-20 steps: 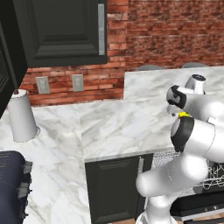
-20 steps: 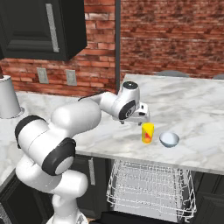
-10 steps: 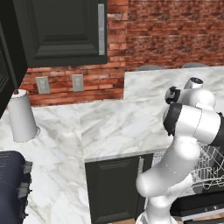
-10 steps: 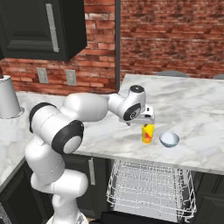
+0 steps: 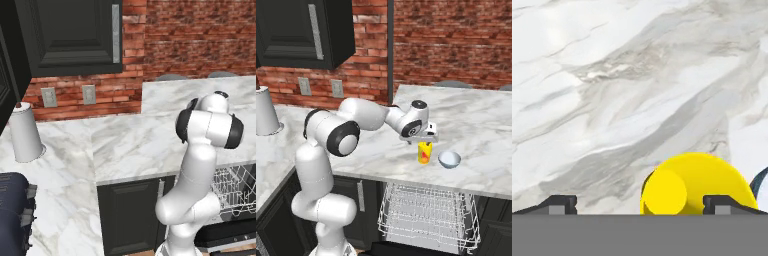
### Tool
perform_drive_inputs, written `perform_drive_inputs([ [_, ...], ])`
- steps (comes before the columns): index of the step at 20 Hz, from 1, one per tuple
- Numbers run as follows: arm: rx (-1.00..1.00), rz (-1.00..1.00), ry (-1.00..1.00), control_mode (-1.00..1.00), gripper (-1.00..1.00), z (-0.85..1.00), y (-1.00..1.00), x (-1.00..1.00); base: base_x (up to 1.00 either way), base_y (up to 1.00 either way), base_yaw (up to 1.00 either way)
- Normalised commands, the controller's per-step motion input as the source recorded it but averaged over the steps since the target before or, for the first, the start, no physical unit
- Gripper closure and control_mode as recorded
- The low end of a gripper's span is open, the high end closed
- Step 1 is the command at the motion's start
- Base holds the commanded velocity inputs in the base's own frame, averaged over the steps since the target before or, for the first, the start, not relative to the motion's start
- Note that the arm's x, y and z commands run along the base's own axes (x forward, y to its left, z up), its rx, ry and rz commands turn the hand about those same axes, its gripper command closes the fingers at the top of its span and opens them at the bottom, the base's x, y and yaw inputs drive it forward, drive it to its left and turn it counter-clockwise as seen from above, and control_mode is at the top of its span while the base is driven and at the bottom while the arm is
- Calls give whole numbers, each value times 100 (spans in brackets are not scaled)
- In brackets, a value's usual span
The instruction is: Pick up the cup and bowl from the counter, place them in the dishwasher, and close the dishwasher door.
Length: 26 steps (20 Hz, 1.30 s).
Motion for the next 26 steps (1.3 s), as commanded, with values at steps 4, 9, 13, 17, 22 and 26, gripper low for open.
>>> perform_drive_inputs([
  [4,0,0,2,-100,-100,-23,-26,45,0,0,0],
  [9,2,0,3,-100,-100,-29,-14,45,0,0,0],
  [13,5,0,1,-100,-100,-25,-2,25,0,0,0],
  [17,3,0,0,-100,-100,-24,0,20,0,0,0],
  [22,2,13,0,-100,-100,-29,2,5,0,0,0],
  [26,5,16,0,-100,100,-43,3,1,0,0,0],
])
